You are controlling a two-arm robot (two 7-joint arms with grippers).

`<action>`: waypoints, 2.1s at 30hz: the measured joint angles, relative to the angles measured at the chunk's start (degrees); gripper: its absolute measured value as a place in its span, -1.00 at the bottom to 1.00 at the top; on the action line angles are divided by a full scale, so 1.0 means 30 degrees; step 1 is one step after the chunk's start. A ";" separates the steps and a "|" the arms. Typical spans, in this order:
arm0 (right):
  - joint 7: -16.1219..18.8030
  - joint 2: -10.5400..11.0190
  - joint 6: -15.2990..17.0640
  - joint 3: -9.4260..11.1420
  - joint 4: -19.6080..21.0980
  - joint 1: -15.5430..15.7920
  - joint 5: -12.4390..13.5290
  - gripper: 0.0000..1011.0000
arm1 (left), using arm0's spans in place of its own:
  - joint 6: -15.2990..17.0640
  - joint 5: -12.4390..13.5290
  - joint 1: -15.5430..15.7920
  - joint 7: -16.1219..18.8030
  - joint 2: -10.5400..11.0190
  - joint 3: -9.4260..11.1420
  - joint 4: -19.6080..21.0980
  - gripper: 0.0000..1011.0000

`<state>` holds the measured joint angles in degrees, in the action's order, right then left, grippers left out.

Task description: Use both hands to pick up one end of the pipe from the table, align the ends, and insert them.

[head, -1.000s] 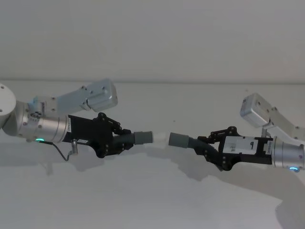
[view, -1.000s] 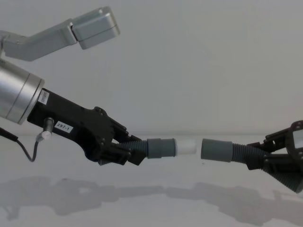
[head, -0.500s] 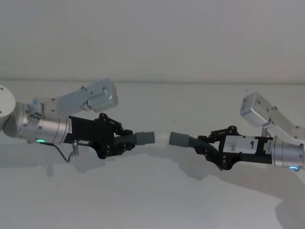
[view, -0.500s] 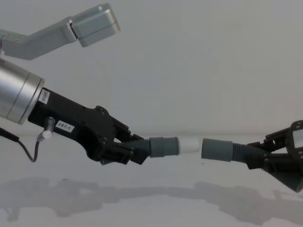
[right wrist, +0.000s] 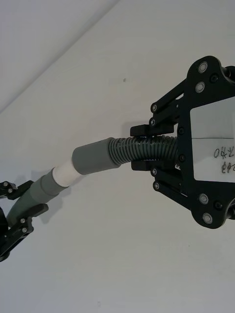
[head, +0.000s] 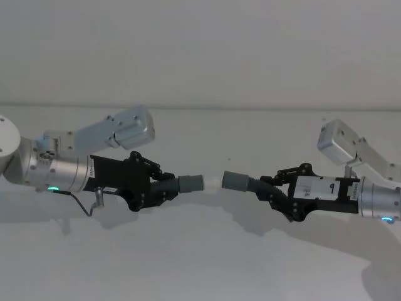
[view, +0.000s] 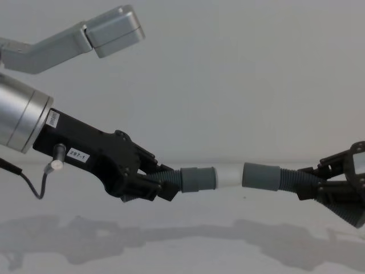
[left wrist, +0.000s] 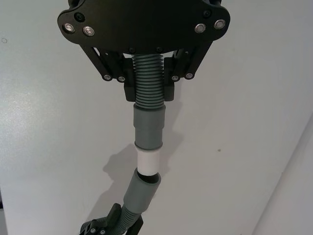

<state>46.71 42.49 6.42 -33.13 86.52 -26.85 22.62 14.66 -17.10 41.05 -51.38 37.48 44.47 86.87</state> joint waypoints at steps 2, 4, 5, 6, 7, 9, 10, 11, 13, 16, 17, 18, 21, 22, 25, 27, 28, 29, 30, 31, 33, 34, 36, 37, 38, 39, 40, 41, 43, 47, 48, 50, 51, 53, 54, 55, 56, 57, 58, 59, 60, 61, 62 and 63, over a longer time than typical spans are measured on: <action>0.0002 0.0036 -0.0035 -0.0017 0.0047 -0.0014 0.0037 -0.46 | 0.0072 -0.0042 -0.0026 0.0060 0.0028 0.0021 0.0053 -0.37; 0.0011 0.0080 -0.0083 -0.0036 0.0085 -0.0024 0.0066 -0.46 | 0.0130 -0.0072 -0.0039 0.0123 0.0053 0.0047 0.0087 -0.37; 0.0020 0.0098 -0.0101 -0.0046 0.0108 -0.0029 0.0076 -0.46 | 0.0143 -0.0080 -0.0045 0.0140 0.0060 0.0060 0.0100 -0.37; 0.0026 0.0113 -0.0118 -0.0056 0.0122 -0.0031 0.0085 -0.46 | 0.0160 -0.0095 -0.0049 0.0158 0.0066 0.0069 0.0125 -0.37; 0.0035 0.0129 -0.0130 -0.0066 0.0131 -0.0034 0.0093 -0.46 | 0.0169 -0.0104 -0.0053 0.0177 0.0069 0.0073 0.0134 -0.37; 0.0073 0.0186 -0.0191 -0.0096 0.0184 -0.0047 0.0124 -0.46 | 0.0213 -0.0157 -0.0078 0.0253 0.0106 0.0106 0.0214 -0.37; 0.0081 0.0204 -0.0210 -0.0108 0.0195 -0.0051 0.0132 -0.46 | 0.0213 -0.0157 -0.0078 0.0253 0.0106 0.0106 0.0214 -0.37; 0.0090 0.0217 -0.0232 -0.0118 0.0204 -0.0055 0.0146 -0.46 | 0.0234 -0.0180 -0.0088 0.0286 0.0121 0.0117 0.0251 -0.37; 0.0106 0.0248 -0.0265 -0.0143 0.0224 -0.0062 0.0168 -0.46 | 0.0271 -0.0227 -0.0100 0.0342 0.0148 0.0127 0.0321 -0.37; 0.0151 0.0300 -0.0303 -0.0199 0.0255 -0.0083 0.0191 -0.46 | 0.0294 -0.0277 -0.0120 0.0404 0.0185 0.0134 0.0412 -0.37; 0.0174 0.0314 -0.0310 -0.0216 0.0261 -0.0087 0.0193 -0.46 | 0.0299 -0.0293 -0.0125 0.0419 0.0198 0.0135 0.0444 -0.37; 0.0190 0.0327 -0.0317 -0.0235 0.0270 -0.0096 0.0196 -0.46 | 0.0312 -0.0321 -0.0141 0.0454 0.0229 0.0139 0.0503 -0.37; 0.0243 0.0382 -0.0354 -0.0320 0.0311 -0.0148 0.0201 -0.46 | 0.0343 -0.0388 -0.0168 0.0519 0.0291 0.0145 0.0628 -0.37; 0.0250 0.0395 -0.0356 -0.0349 0.0316 -0.0160 0.0201 -0.46 | 0.0348 -0.0410 -0.0174 0.0538 0.0305 0.0146 0.0660 -0.37; 0.0282 0.0434 -0.0357 -0.0426 0.0333 -0.0208 0.0201 -0.46 | 0.0363 -0.0474 -0.0209 0.0593 0.0374 0.0152 0.0784 -0.37; 0.0307 0.0458 -0.0358 -0.0484 0.0345 -0.0245 0.0200 -0.46 | 0.0372 -0.0521 -0.0231 0.0637 0.0432 0.0160 0.0890 -0.37; 0.0314 0.0469 -0.0358 -0.0503 0.0351 -0.0257 0.0201 -0.46 | 0.0377 -0.0564 -0.0247 0.0664 0.0467 0.0163 0.0948 -0.37; 0.0323 0.0478 -0.0358 -0.0524 0.0356 -0.0267 0.0201 -0.46 | 0.0377 -0.0564 -0.0247 0.0664 0.0467 0.0163 0.0948 -0.37; 0.0334 0.0487 -0.0358 -0.0563 0.0367 -0.0286 0.0203 -0.46 | 0.0378 -0.0580 -0.0255 0.0672 0.0479 0.0167 0.0982 -0.37; 0.0337 0.0495 -0.0357 -0.0576 0.0367 -0.0299 0.0203 -0.46 | 0.0380 -0.0608 -0.0274 0.0693 0.0523 0.0168 0.1046 -0.37; 0.0343 0.0514 -0.0350 -0.0615 0.0370 -0.0326 0.0203 -0.46 | 0.0382 -0.0647 -0.0295 0.0724 0.0576 0.0168 0.1123 -0.37; 0.0344 0.0521 -0.0349 -0.0627 0.0370 -0.0335 0.0203 -0.46 | 0.0383 -0.0656 -0.0306 0.0738 0.0599 0.0168 0.1158 -0.37; 0.0352 0.0541 -0.0341 -0.0673 0.0370 -0.0373 0.0202 -0.46 | 0.0383 -0.0680 -0.0338 0.0771 0.0650 0.0169 0.1235 -0.37; 0.0355 0.0544 -0.0340 -0.0683 0.0370 -0.0379 0.0201 -0.46 | 0.0382 -0.0691 -0.0347 0.0784 0.0665 0.0168 0.1257 -0.37; 0.0363 0.0552 -0.0334 -0.0700 0.0364 -0.0391 0.0200 -0.46 | 0.0382 -0.0707 -0.0369 0.0805 0.0699 0.0165 0.1302 -0.37; 0.0366 0.0558 -0.0332 -0.0713 0.0360 -0.0402 0.0199 -0.46 | 0.0383 -0.0717 -0.0385 0.0815 0.0715 0.0161 0.1331 -0.37; 0.0368 0.0563 -0.0331 -0.0721 0.0357 -0.0411 0.0198 -0.46 | 0.0382 -0.0726 -0.0395 0.0825 0.0726 0.0158 0.1349 -0.37; 0.0373 0.0569 -0.0329 -0.0729 0.0355 -0.0422 0.0197 -0.46 | 0.0382 -0.0731 -0.0403 0.0832 0.0741 0.0154 0.1367 -0.37; 0.0386 0.0589 -0.0327 -0.0751 0.0348 -0.0442 0.0197 -0.46 | 0.0374 -0.0753 -0.0419 0.0839 0.0777 0.0149 0.1415 -0.37; 0.0410 0.0612 -0.0328 -0.0769 0.0334 -0.0483 0.0197 -0.46 | 0.0351 -0.0786 -0.0432 0.0831 0.0828 0.0148 0.1469 -0.37; 0.0414 0.0616 -0.0328 -0.0771 0.0332 -0.0490 0.0197 -0.46 | 0.0346 -0.0791 -0.0431 0.0823 0.0831 0.0149 0.1474 -0.37; 0.0429 0.0627 -0.0341 -0.0778 0.0321 -0.0502 0.0210 -0.46 | 0.0331 -0.0805 -0.0428 0.0779 0.0847 0.0176 0.1478 -0.37; 0.0435 0.0628 -0.0347 -0.0780 0.0318 -0.0505 0.0222 -0.46 | 0.0325 -0.0809 -0.0421 0.0761 0.0851 0.0190 0.1478 -0.37; 0.0458 0.0634 -0.0369 -0.0784 0.0301 -0.0516 0.0252 -0.46 | 0.0300 -0.0823 -0.0388 0.0673 0.0857 0.0242 0.1478 -0.37; 0.0468 0.0635 -0.0377 -0.0787 0.0291 -0.0521 0.0261 -0.46 | 0.0295 -0.0827 -0.0371 0.0645 0.0860 0.0259 0.1477 -0.37; 0.0492 0.0635 -0.0403 -0.0790 0.0275 -0.0532 0.0287 -0.46 | 0.0288 -0.0836 -0.0338 0.0597 0.0860 0.0308 0.1462 -0.37; 0.0503 0.0636 -0.0415 -0.0793 0.0265 -0.0543 0.0305 -0.46 | 0.0284 -0.0844 -0.0322 0.0560 0.0859 0.0330 0.1449 -0.37; 0.0513 0.0635 -0.0428 -0.0794 0.0260 -0.0550 0.0326 -0.46 | 0.0281 -0.0850 -0.0303 0.0539 0.0857 0.0354 0.1430 -0.37; 0.0518 0.0636 -0.0433 -0.0794 0.0254 -0.0554 0.0338 -0.46 | 0.0277 -0.0852 -0.0282 0.0517 0.0854 0.0376 0.1414 -0.37; 0.0535 0.0627 -0.0444 -0.0794 0.0241 -0.0566 0.0381 -0.46 | 0.0271 -0.0860 -0.0251 0.0474 0.0843 0.0414 0.1386 -0.37; 0.0542 0.0622 -0.0449 -0.0795 0.0236 -0.0570 0.0402 -0.46 | 0.0269 -0.0865 -0.0234 0.0456 0.0837 0.0435 0.1367 -0.37; 0.0548 0.0616 -0.0454 -0.0795 0.0230 -0.0574 0.0418 -0.46 | 0.0265 -0.0875 -0.0201 0.0417 0.0825 0.0473 0.1330 -0.37; 0.0554 0.0611 -0.0460 -0.0795 0.0221 -0.0579 0.0440 -0.46 | 0.0263 -0.0881 -0.0186 0.0399 0.0819 0.0489 0.1316 -0.37; 0.0567 0.0600 -0.0473 -0.0795 0.0207 -0.0592 0.0495 -0.46 | 0.0261 -0.0884 -0.0163 0.0390 0.0807 0.0508 0.1299 -0.37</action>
<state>48.41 44.29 5.00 -35.52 87.14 -28.63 24.11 15.44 -19.76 40.56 -50.21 39.90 45.99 90.77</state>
